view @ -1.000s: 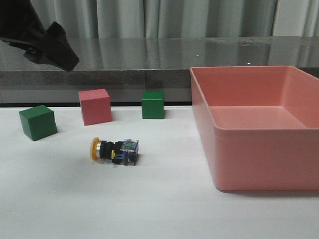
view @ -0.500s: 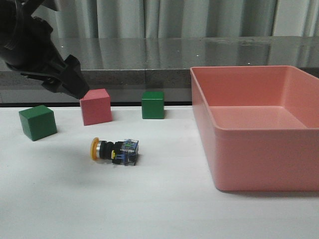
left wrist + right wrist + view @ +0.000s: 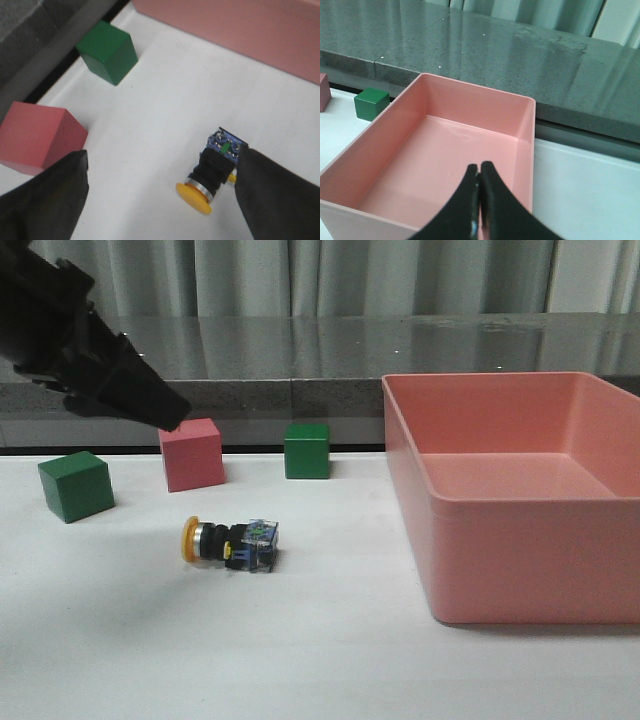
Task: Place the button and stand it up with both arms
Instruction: 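Move the left gripper down to the button lying on its side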
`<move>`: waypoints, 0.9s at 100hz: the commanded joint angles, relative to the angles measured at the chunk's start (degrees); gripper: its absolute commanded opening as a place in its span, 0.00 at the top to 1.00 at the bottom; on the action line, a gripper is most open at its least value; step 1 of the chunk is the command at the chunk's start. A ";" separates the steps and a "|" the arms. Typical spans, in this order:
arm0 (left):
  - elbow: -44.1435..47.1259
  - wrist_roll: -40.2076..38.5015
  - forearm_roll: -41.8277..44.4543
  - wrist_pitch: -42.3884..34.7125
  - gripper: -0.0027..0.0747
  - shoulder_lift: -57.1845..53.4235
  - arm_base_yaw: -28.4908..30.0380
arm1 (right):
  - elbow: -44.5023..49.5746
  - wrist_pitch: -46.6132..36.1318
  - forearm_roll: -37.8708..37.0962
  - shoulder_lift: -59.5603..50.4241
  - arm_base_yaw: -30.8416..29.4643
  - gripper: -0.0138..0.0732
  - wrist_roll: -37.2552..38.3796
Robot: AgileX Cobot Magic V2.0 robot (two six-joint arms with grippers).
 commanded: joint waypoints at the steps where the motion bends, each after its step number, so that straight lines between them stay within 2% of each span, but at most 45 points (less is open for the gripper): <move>1: -1.96 7.41 -7.86 7.65 0.23 -1.29 3.51 | -1.55 -4.32 0.23 0.08 -0.37 0.97 -0.05; 13: -1.96 8.54 -7.93 12.47 0.23 0.97 6.03 | -1.55 -4.32 0.23 0.08 -0.37 0.97 -0.05; 49: -1.96 9.38 -9.50 18.12 0.23 7.08 5.67 | -1.55 -4.32 0.23 0.08 -0.37 0.97 -0.05; 60: -1.96 16.22 -9.59 19.29 0.23 9.15 5.67 | -1.55 -4.32 0.23 0.08 -0.37 0.97 -0.05; 75: -1.96 28.11 -13.48 25.40 0.23 12.32 5.67 | -1.55 -4.32 0.23 0.08 -0.37 0.97 -0.05; 90: -1.96 33.73 -17.13 26.77 0.23 15.07 5.67 | -1.55 -4.32 0.23 0.08 -0.37 0.97 -0.05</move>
